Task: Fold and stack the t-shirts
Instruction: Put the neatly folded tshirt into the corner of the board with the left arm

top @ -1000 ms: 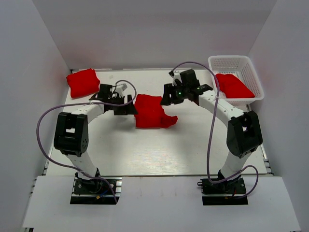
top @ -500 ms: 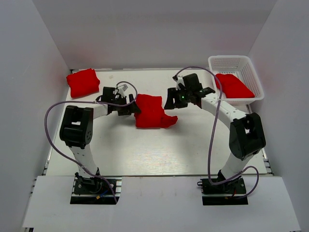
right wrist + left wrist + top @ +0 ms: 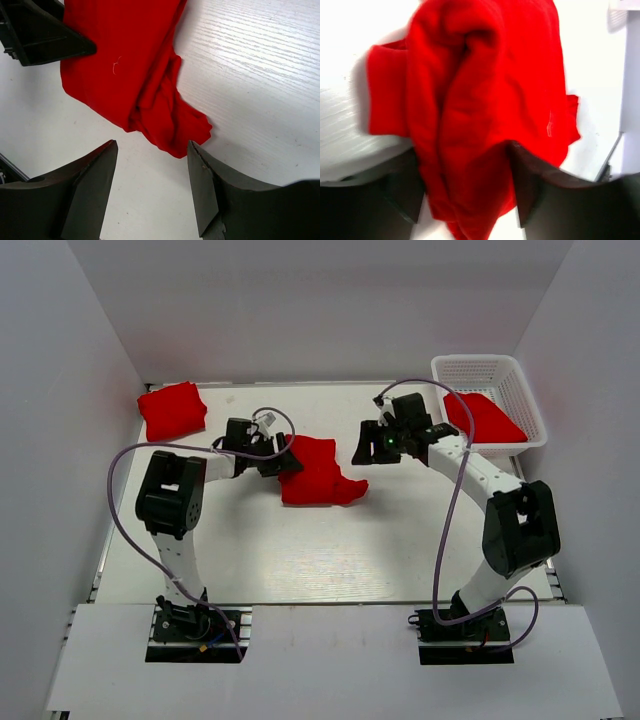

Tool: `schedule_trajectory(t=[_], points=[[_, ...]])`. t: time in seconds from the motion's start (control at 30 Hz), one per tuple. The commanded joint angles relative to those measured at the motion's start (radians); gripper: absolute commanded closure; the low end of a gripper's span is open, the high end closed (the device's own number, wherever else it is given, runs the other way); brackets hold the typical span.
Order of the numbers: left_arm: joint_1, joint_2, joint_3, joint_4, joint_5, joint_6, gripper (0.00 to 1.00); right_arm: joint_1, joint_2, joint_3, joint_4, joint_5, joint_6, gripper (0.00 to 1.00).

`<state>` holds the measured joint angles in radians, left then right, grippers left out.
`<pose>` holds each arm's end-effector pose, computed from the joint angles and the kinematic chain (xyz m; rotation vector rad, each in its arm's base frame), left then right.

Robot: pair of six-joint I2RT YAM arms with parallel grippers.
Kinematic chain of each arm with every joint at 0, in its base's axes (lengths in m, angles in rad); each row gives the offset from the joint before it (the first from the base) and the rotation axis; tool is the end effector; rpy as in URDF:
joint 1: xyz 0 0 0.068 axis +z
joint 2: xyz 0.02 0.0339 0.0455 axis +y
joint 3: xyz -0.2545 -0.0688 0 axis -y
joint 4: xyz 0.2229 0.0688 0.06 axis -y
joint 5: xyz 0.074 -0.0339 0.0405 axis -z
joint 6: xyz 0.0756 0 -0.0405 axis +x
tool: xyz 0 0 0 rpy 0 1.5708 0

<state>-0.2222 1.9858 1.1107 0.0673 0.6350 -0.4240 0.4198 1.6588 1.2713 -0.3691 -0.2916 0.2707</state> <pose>0.3849 -0.1329 0.1163 0.0733 2.4286 -1.0574 0.3362 0.1739 0.2378 -0.3281 2.3660 0.6773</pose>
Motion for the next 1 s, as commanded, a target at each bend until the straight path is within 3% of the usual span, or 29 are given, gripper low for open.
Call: schedule_trajectory(t=[0.0, 0.23, 0.3, 0.33, 0.6, 0.97], points=[[-0.011, 0.056, -0.040, -0.063, -0.093, -0.030, 0.33, -0.010, -0.053, -0.007, 0.002, 0.005, 0.012, 0.36], [-0.020, 0.114, -0.049, -0.029, -0.138, -0.050, 0.77, -0.015, -0.091, -0.027, 0.002, -0.004, 0.027, 0.36], [-0.020, 0.127, -0.040, -0.017, -0.138, -0.050, 0.96, -0.013, -0.106, -0.038, 0.002, -0.003, 0.030, 0.36], [-0.020, 0.136, -0.040, -0.017, -0.138, -0.050, 1.00, -0.016, -0.111, -0.041, 0.005, 0.006, 0.032, 0.36], [0.029, 0.104, 0.075, -0.050, -0.118, -0.025, 1.00, -0.018, -0.125, -0.046, 0.025, 0.014, 0.047, 0.36], [0.141, -0.021, 0.198, 0.014, 0.054, -0.067, 1.00, -0.019, -0.111, 0.034, -0.004, 0.038, 0.025, 0.36]])
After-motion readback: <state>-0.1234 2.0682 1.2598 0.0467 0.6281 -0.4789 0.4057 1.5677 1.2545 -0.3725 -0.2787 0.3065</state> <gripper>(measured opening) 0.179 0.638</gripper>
